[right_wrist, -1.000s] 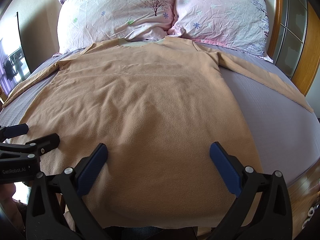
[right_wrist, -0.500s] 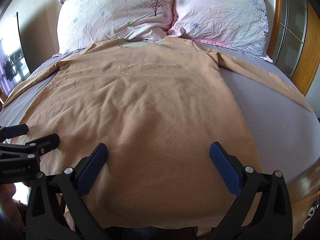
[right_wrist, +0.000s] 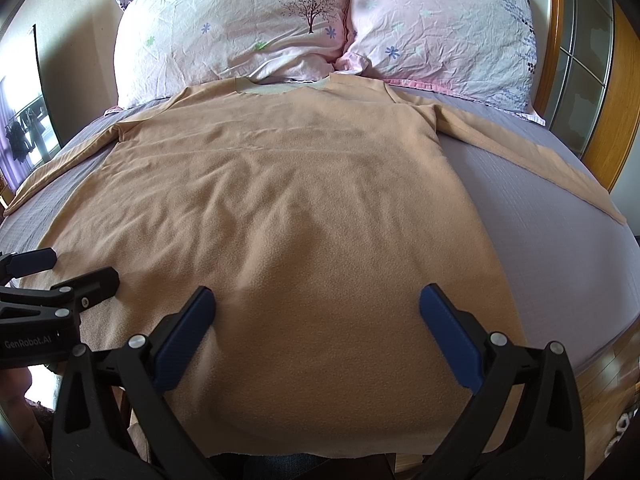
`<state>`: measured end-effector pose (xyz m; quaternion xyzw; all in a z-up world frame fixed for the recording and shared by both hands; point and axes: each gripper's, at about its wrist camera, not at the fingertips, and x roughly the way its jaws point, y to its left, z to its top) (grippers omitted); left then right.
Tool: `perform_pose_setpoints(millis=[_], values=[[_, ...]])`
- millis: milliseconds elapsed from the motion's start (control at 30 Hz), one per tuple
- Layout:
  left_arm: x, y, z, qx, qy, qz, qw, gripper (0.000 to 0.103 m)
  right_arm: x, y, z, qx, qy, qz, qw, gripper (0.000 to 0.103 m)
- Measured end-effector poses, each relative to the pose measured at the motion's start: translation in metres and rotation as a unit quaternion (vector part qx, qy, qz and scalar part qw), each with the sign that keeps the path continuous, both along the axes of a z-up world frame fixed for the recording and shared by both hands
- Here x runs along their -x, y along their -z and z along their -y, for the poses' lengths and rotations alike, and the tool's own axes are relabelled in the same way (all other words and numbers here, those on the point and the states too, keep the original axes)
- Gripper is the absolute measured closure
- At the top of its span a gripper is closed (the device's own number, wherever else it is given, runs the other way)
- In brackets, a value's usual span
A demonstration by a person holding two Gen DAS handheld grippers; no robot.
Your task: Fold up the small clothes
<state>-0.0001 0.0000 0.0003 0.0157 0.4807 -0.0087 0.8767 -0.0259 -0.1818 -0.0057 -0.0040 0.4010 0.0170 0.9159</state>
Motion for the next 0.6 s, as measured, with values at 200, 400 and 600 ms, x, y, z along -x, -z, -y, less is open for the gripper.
perform_pose_setpoints(millis=[200, 400, 600], values=[[0.000, 0.000, 0.000, 0.000, 0.000, 0.000, 1.0000, 0.001, 0.000, 0.000, 0.000, 0.000, 0.000, 0.000, 1.000, 0.002], [0.000, 0.000, 0.000, 0.000, 0.001, 0.001, 1.0000, 0.001, 0.000, 0.003, -0.006, 0.001, -0.003, 0.006, 1.000, 0.002], [0.006, 0.001, 0.001, -0.003, 0.013, 0.009, 0.9999, 0.001, -0.007, -0.021, 0.060, -0.119, 0.000, 0.053, 0.992, 0.002]])
